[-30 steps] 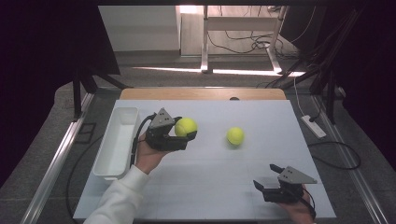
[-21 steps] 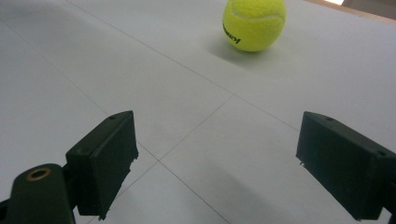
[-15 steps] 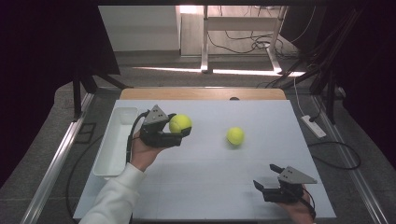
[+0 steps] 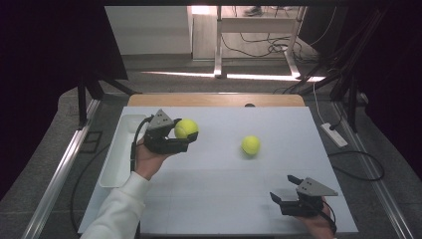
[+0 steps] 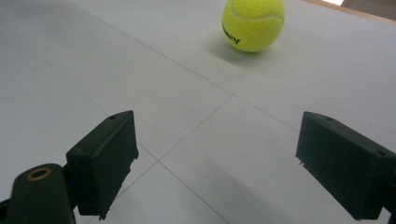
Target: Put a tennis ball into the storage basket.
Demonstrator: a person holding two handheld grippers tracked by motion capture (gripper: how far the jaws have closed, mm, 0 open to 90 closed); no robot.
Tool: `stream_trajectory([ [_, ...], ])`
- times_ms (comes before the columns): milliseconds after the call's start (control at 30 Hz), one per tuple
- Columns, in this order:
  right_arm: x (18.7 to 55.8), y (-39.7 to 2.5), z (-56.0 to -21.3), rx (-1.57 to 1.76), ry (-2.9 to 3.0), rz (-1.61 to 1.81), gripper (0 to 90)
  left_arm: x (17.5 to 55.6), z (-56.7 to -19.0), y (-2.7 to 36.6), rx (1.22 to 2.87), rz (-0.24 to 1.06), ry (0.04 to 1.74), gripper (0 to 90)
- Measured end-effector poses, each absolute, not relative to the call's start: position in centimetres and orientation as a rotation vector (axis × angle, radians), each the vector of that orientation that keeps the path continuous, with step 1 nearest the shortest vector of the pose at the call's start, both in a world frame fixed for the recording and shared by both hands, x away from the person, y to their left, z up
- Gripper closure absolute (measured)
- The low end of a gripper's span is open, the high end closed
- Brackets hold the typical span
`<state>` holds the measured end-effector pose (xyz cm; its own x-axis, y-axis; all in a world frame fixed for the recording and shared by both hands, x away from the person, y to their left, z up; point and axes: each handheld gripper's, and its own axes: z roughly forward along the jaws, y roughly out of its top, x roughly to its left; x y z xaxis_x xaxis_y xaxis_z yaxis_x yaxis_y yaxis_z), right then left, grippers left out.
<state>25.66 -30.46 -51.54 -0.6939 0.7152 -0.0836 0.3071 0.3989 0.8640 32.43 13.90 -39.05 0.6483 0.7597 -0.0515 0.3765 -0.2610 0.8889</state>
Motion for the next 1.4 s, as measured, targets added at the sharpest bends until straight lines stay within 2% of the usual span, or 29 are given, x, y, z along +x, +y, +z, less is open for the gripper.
stream_trajectory([
  [1400,25.7,-30.4,-51.6,0.878,2.209,1.230,12.1,32.9,-38.7,18.2,1.825,0.536,1.017,26.7],
])
